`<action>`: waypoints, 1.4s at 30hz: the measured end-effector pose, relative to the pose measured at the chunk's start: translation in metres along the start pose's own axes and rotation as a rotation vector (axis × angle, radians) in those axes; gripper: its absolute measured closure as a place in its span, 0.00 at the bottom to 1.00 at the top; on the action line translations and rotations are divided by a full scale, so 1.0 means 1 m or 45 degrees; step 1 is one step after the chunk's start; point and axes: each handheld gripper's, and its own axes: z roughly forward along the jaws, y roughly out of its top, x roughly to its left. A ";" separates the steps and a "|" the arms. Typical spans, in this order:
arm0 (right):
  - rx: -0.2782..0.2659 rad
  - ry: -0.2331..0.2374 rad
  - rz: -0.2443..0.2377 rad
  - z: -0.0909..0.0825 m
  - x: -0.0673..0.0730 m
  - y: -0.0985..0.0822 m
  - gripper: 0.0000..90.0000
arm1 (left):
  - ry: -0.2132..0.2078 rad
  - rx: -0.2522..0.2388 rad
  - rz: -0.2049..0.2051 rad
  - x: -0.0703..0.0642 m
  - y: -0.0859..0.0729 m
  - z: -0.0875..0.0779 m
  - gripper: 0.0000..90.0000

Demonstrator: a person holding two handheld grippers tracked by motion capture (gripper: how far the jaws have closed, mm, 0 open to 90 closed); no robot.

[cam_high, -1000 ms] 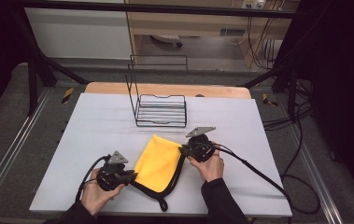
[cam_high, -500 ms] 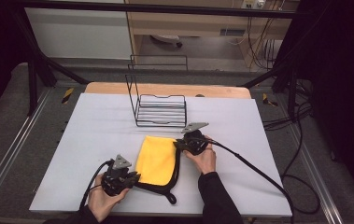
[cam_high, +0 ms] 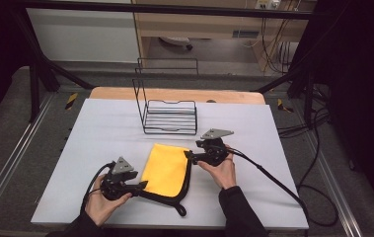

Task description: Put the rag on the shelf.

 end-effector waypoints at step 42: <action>-0.017 -0.007 0.184 -0.050 -0.016 -0.065 0.04 | 0.111 0.039 -0.108 0.066 0.079 0.088 0.56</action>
